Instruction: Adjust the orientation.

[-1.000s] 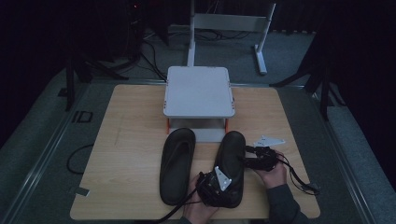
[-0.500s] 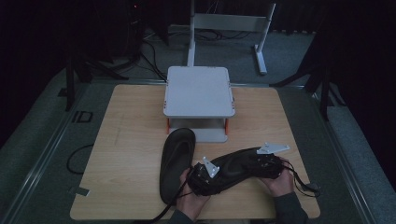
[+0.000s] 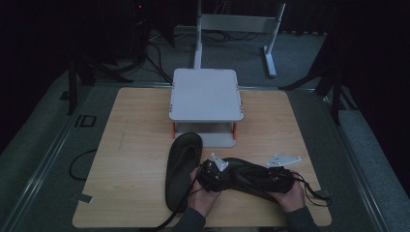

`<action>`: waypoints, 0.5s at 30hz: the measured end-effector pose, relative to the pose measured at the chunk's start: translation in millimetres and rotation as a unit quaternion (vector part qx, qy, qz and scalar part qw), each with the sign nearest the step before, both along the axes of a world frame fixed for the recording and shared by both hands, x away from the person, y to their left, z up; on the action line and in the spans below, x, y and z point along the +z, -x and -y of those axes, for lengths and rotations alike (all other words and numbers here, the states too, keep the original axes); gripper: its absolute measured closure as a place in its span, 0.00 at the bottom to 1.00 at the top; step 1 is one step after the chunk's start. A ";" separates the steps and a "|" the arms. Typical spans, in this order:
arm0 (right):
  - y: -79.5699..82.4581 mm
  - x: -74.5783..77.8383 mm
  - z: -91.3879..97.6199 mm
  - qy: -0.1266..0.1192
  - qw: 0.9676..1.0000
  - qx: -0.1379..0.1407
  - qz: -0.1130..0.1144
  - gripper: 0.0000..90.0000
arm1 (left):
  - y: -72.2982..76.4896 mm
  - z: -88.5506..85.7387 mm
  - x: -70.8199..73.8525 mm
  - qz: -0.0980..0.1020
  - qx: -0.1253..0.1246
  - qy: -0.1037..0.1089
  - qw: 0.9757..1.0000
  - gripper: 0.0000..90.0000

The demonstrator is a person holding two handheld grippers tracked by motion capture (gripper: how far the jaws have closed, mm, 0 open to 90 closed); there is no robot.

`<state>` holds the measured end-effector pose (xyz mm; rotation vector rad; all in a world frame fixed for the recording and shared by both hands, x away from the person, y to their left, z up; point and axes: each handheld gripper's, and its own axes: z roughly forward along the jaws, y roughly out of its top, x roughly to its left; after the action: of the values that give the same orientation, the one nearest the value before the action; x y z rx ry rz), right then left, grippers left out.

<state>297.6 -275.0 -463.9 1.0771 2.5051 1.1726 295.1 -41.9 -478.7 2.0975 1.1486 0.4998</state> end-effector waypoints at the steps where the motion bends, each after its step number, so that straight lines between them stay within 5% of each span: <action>1: 0.2 -0.5 -0.6 -0.004 1.000 0.004 -0.003 0.59 | -1.4 0.9 0.0 0.000 0.001 0.001 1.000 0.36; 9: 0.8 0.0 -4.8 -0.004 1.000 0.013 -0.005 0.63 | -14.4 9.3 -0.9 -0.006 0.008 0.000 1.000 0.36; 15: 0.5 2.4 -0.9 0.003 1.000 0.017 0.002 0.61 | -7.1 -0.6 8.7 0.003 0.010 0.017 1.000 0.36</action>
<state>297.1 -274.1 -461.5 1.0337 2.5329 1.1741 302.2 -41.3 -470.0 2.0563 1.1689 0.4923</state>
